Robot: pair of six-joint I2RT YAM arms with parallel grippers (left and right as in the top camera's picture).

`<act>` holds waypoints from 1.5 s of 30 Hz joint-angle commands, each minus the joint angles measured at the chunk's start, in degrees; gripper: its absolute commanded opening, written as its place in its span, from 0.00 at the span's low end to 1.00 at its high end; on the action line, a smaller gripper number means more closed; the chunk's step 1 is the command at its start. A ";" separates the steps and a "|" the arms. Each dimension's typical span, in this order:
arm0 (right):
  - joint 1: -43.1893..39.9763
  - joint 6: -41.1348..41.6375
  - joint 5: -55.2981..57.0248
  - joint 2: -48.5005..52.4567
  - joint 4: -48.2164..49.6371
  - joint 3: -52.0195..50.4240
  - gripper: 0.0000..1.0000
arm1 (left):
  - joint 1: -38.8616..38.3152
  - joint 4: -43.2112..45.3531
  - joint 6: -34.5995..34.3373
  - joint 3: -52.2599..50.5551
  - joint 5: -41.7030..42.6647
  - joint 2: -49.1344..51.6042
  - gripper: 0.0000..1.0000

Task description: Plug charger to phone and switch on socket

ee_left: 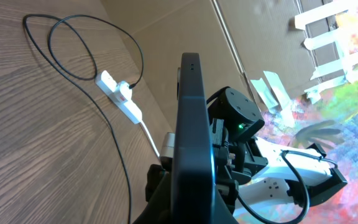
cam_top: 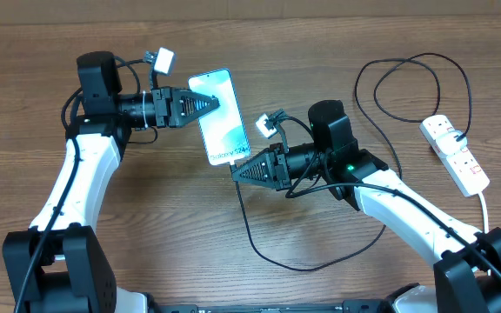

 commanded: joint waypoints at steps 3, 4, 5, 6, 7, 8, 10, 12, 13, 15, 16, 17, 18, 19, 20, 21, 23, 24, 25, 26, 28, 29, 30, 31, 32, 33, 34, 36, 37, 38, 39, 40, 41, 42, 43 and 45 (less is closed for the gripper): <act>-0.26 -0.20 0.37 0.11 0.50 0.15 0.04 | -0.50 0.24 -0.33 0.46 0.98 -0.48 0.04; -0.26 -0.20 0.39 0.11 0.52 0.15 0.04 | -0.42 0.24 -0.33 0.46 1.01 -0.48 0.04; -0.26 -0.20 0.39 0.11 0.52 0.15 0.04 | -0.35 0.24 -0.33 0.46 1.03 -0.48 0.04; -0.26 -0.20 0.39 0.11 0.52 0.15 0.04 | -0.33 0.24 -0.31 0.46 1.01 -0.48 0.04; -0.26 -0.20 0.37 0.11 0.52 0.15 0.04 | -0.33 0.26 -0.02 0.46 1.01 -0.48 0.04; -0.26 -0.20 0.37 0.11 0.52 0.15 0.04 | -0.33 0.26 0.13 0.46 0.98 -0.48 0.04; -0.26 -0.22 0.39 0.11 0.52 0.15 0.04 | -0.33 0.26 0.13 0.46 0.98 -0.48 0.04; -0.26 -0.28 0.39 0.11 0.57 0.15 0.04 | -0.33 0.26 0.13 0.46 1.01 -0.48 0.04; -0.26 -0.42 0.39 0.11 0.63 0.15 0.04 | -0.33 0.24 0.13 0.46 1.07 -0.48 0.04; -0.33 -0.39 0.39 0.11 1.07 0.15 0.04 | -0.33 0.24 0.13 0.46 1.46 -0.48 0.04; -0.37 -0.39 0.37 0.11 1.44 0.15 0.04 | -0.33 0.26 0.17 0.46 1.77 -0.48 0.04; -0.37 -0.39 0.37 0.11 1.84 0.15 0.04 | -0.33 0.24 0.59 0.46 1.90 -0.48 0.04; -0.37 -0.39 0.37 0.11 2.05 0.15 0.04 | -0.33 0.24 0.61 0.46 2.08 -0.48 0.04; -0.37 -0.39 0.39 0.11 2.05 0.15 0.04 | -0.33 0.24 0.63 0.46 2.12 -0.48 0.04; -0.37 -0.39 0.42 0.11 2.05 0.15 0.04 | -0.33 0.24 0.81 0.46 2.29 -0.48 0.04; -0.37 -0.39 0.46 0.11 2.03 0.15 0.04 | -0.33 0.22 0.98 0.44 2.38 -0.48 0.04; -0.37 -0.39 1.01 0.11 2.03 0.15 0.04 | -0.33 0.24 1.36 0.46 3.26 -0.48 0.04; -0.37 -0.39 1.25 0.11 2.05 0.15 0.04 | -0.33 0.24 1.66 0.46 3.69 -0.48 0.04; -0.37 -0.39 1.68 0.11 2.03 0.15 0.04 | -0.33 0.24 1.66 0.46 3.91 -0.48 0.04; -0.37 -0.39 2.03 0.11 2.05 0.15 0.04 | -0.33 0.24 1.66 0.46 4.09 -0.48 0.04; -0.37 -0.39 2.10 0.11 2.51 0.15 0.04 | -0.33 0.24 1.66 0.46 4.22 -0.48 0.04; -0.37 -0.39 2.10 0.11 2.93 0.15 0.04 | -0.33 0.24 1.66 0.46 4.22 -0.48 0.04; -0.37 -0.39 2.10 0.11 3.34 0.15 0.04 | -0.37 0.22 1.66 0.46 4.24 -0.48 0.04; -0.37 -0.39 2.12 0.11 3.87 0.15 0.04 | -0.44 0.22 1.66 0.46 4.24 -0.48 0.04; -0.37 -0.37 2.12 0.11 4.61 0.15 0.04 | -0.46 0.20 1.64 0.44 4.24 -0.48 0.04; -0.37 -0.37 2.10 0.11 5.51 0.15 0.04 | -0.52 0.20 1.66 0.44 4.24 -0.48 0.04; -0.37 -0.37 2.12 0.11 6.12 0.15 0.04 | -0.57 0.20 1.64 0.44 4.24 -0.48 0.04; -0.37 -0.37 2.51 0.11 7.02 0.15 0.04 | -0.57 0.17 1.62 0.44 4.24 -0.48 0.04; -0.37 -0.33 3.26 0.11 7.04 0.15 0.04 | -0.57 0.15 1.62 0.44 4.24 -0.48 0.04; -0.37 -0.17 4.09 0.11 7.02 0.15 0.04 | -0.57 0.13 1.62 0.44 4.24 -0.48 0.04; -0.37 -0.17 5.01 0.11 6.91 0.15 0.04 | -0.57 0.13 1.62 0.44 4.24 -0.48 0.04; -0.37 -0.17 5.38 0.11 6.91 0.15 0.04 | -0.57 0.13 1.62 0.44 4.24 -0.48 0.04; -0.37 -0.20 5.62 0.11 6.93 0.15 0.04 | -0.57 0.13 1.62 0.44 4.24 -0.48 0.04; -0.37 -0.17 6.01 0.11 6.95 0.15 0.04 | -0.57 0.13 1.62 0.44 4.24 -0.48 0.04; -0.37 -0.20 6.19 0.11 6.93 0.15 0.04 | -0.59 0.13 1.62 0.44 4.24 -0.48 0.04; -0.37 -0.20 7.50 0.11 6.64 0.15 0.04 | -0.68 0.13 1.64 0.44 4.24 -0.48 0.04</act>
